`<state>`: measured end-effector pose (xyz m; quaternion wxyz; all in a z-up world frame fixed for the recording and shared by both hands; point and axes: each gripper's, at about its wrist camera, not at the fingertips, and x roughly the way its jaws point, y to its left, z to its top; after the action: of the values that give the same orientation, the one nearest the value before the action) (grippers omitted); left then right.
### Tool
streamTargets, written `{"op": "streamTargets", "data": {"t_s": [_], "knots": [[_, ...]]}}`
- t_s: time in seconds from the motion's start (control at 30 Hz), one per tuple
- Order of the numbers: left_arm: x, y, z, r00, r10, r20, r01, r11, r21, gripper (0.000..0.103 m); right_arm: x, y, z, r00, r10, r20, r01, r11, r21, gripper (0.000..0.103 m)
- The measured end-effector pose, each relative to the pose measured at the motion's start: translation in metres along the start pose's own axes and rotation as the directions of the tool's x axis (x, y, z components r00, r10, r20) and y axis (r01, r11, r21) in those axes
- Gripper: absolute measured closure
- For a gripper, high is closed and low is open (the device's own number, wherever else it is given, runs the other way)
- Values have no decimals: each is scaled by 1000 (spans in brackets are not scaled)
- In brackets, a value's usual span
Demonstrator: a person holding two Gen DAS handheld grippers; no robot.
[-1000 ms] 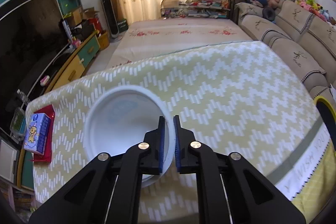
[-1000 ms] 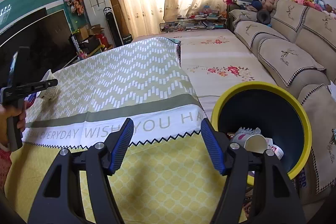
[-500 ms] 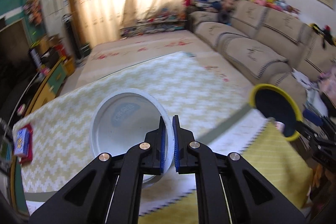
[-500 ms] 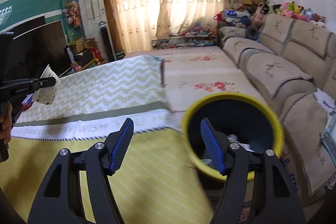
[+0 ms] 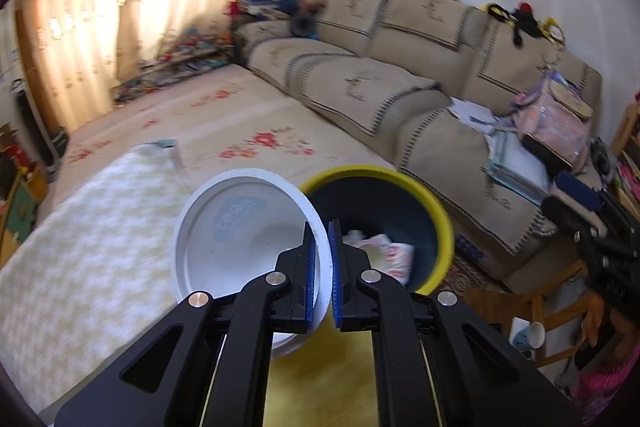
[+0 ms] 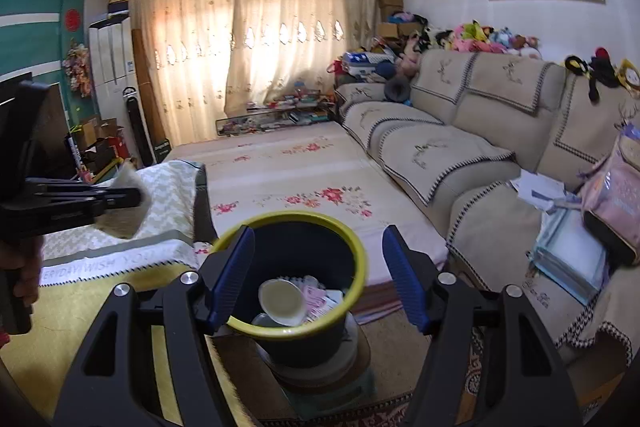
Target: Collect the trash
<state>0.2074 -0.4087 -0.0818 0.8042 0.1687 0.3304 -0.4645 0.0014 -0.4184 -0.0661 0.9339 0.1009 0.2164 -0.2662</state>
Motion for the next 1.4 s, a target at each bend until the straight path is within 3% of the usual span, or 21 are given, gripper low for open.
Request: {"op": "streamTargets", "data": {"t_s": [0.2, 0.33, 0.4, 0.47, 0.6, 0.77, 0.93, 1.0, 1.1, 1.13, 1.2, 1.37, 1.4], "knots": [[67, -42, 24, 997, -53, -63, 56, 998, 37, 96, 8, -29, -12, 999, -13, -32, 14, 998, 55, 40], [118, -46, 39, 988, -80, -135, 80, 997, -4, 94, 9, -41, -16, 999, -15, -39, 18, 997, 81, 40], [133, -44, 41, 987, -77, -142, 74, 997, -28, 76, 10, -42, -17, 999, -13, -42, 17, 996, 93, 40], [140, -39, 41, 990, -54, -128, 49, 998, -41, 50, 12, -44, -20, 999, -9, -48, 14, 995, 98, 40], [116, -31, 38, 996, -32, -81, 28, 998, -51, 32, 14, -38, -21, 998, 8, -60, -3, 996, 87, 40], [31, -19, 15, 999, 26, 40, -24, 998, -52, 7, 12, -25, -18, 997, 39, -62, -35, 997, 64, 39], [-72, 4, -37, 978, 160, 130, -143, 981, -132, 5, 3, 4, -17, 993, 100, -61, -99, 995, 14, 38], [-111, 15, -64, 961, 237, 141, -208, 959, -192, 5, -4, 20, -17, 989, 139, -57, -140, 990, -13, 37], [-166, 25, -102, 918, 361, 164, -312, 913, -262, 5, -15, 43, -17, 979, 197, -49, -199, 979, -40, 35], [-187, 27, -118, 891, 422, 169, -366, 886, -283, 5, -20, 53, -16, 974, 222, -46, -224, 973, -52, 34], [-217, 30, -142, 855, 493, 162, -427, 846, -319, 5, -31, 69, -15, 965, 261, -38, -263, 962, -76, 32], [-288, 35, -204, 782, 607, 141, -502, 748, -433, 5, -62, 101, -14, 947, 321, -24, -321, 935, -147, 29], [-298, 35, -213, 775, 616, 139, -504, 736, -452, 5, -66, 104, -13, 945, 326, -25, -326, 932, -157, 28]]}}
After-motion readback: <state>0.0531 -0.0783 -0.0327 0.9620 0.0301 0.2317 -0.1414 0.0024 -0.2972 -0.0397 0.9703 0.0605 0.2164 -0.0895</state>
